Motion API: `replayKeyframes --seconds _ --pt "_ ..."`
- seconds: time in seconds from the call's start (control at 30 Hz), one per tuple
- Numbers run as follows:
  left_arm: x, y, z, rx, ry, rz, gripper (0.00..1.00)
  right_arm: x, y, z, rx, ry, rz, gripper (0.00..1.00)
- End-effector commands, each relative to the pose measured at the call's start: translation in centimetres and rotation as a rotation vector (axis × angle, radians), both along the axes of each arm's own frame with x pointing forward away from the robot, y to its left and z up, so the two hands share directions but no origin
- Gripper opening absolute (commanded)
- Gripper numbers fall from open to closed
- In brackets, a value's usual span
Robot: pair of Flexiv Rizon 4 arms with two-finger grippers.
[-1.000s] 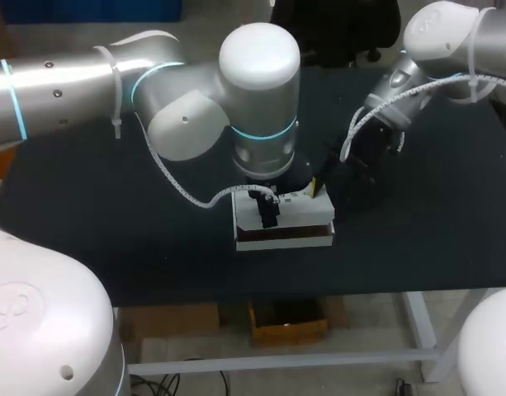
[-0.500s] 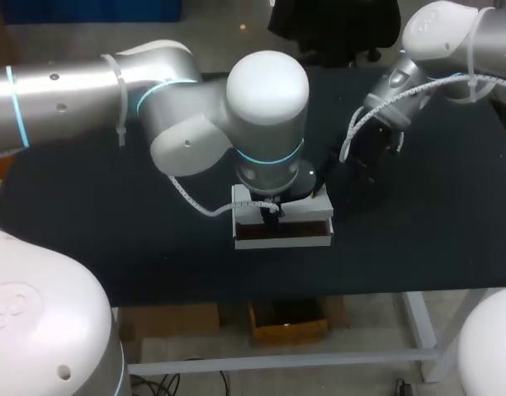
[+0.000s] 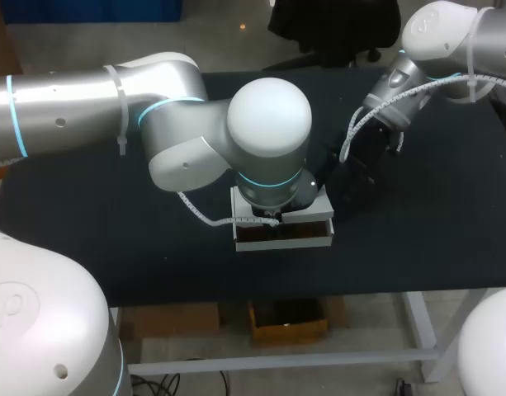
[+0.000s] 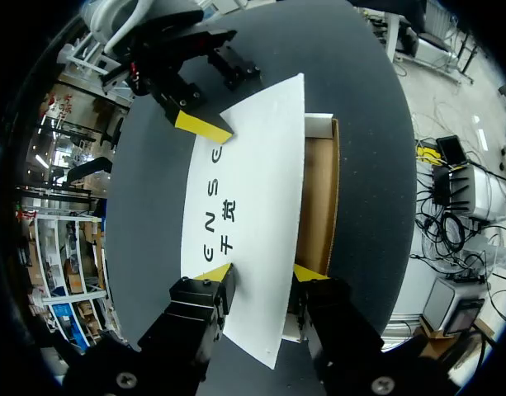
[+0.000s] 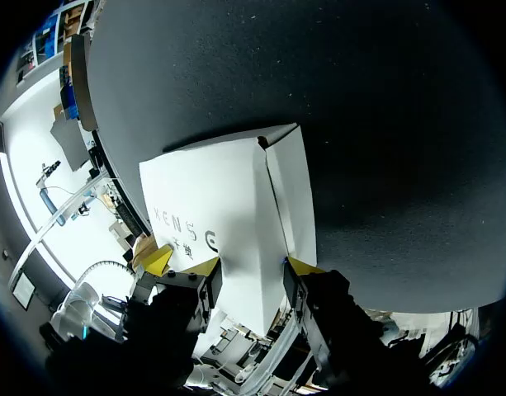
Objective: Assemble the packaging by folding the flat box into shape, placing the metal phone stand inside, and closing the box properly
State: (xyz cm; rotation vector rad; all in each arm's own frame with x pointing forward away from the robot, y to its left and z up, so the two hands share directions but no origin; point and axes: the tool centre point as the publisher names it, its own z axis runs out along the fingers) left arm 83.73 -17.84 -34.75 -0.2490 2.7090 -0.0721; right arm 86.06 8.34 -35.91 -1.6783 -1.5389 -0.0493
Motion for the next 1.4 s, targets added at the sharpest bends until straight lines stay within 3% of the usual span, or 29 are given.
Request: replayKeyframes --seconds 0.03,0.63,1.03,1.27,1.37,1.4 --pt "-0.4 -0.2 -0.4 0.0 -0.016 -0.004 0.39 0.0 -0.2 0.0 0.004 0.002 0.001 0.46" --pt "-0.9 -0.5 -1.3 0.015 -0.063 -0.024 0.38 -0.6 -1.0 0.5 0.007 -0.015 -0.014 0.46" --pt "-1.2 -0.5 -1.6 0.022 -0.075 -0.034 0.41 -1.9 -1.8 2.0 0.0 -0.067 -0.036 0.44" --pt "-1.3 -0.5 -1.5 0.026 -0.079 -0.037 0.42 -3.0 -2.3 3.2 -0.012 -0.12 -0.045 0.34" --pt "-1.4 -0.5 -1.4 0.028 -0.08 -0.037 0.42 -3.7 -2.3 3.5 -0.017 -0.14 -0.047 0.05" --pt "-1.4 -0.6 -1.4 0.029 -0.081 -0.037 0.43 -4.0 -2.3 3.5 -0.018 -0.146 -0.044 0.01"
